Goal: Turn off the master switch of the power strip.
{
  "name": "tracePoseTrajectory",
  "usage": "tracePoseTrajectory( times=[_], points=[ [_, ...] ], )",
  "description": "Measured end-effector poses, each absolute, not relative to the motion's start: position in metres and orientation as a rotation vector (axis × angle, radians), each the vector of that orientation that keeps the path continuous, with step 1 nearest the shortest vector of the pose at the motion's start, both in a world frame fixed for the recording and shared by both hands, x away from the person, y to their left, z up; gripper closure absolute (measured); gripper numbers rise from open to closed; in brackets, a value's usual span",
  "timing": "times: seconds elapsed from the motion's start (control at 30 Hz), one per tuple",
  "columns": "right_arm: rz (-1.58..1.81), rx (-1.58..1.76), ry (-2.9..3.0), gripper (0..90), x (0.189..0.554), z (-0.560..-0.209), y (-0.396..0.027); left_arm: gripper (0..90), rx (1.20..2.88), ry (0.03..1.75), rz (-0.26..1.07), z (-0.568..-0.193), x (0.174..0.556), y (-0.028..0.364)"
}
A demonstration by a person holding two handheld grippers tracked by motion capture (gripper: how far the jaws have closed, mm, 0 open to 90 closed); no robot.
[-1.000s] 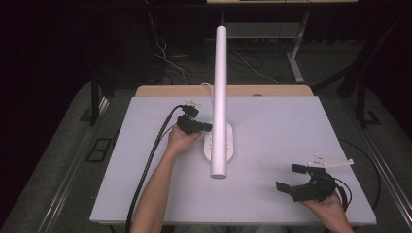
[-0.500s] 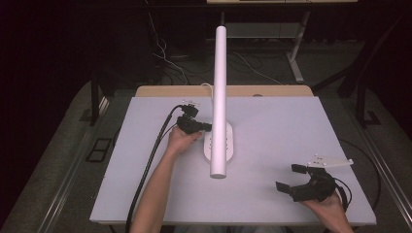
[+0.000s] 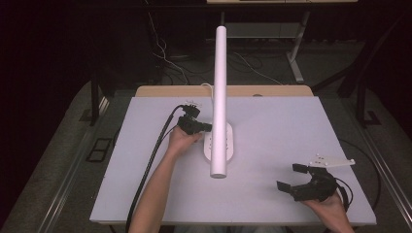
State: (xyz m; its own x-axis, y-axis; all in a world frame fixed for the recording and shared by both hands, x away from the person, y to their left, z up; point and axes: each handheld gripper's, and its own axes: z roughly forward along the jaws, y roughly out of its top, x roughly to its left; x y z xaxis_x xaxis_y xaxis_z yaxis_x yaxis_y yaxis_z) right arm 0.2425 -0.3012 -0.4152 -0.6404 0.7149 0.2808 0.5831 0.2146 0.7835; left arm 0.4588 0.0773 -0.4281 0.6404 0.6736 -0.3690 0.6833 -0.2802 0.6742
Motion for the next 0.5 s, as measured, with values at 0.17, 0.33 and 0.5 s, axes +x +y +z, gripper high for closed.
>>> tracePoseTrajectory(
  times=[0.17,0.33,0.5],
  points=[
    [1.403,1.258,2.337,0.0,0.242,-0.415,-0.301,90.0,1.981,1.055,0.005,-0.427,0.459,0.082],
    [1.404,1.262,2.334,0.0,0.243,-0.416,-0.302,89.8,1.971,1.052,-0.018,-0.431,0.460,0.093],
    [1.402,1.262,2.330,0.0,0.244,-0.416,-0.303,89.8,1.952,1.043,-0.014,-0.431,0.458,0.101]
  ],
)
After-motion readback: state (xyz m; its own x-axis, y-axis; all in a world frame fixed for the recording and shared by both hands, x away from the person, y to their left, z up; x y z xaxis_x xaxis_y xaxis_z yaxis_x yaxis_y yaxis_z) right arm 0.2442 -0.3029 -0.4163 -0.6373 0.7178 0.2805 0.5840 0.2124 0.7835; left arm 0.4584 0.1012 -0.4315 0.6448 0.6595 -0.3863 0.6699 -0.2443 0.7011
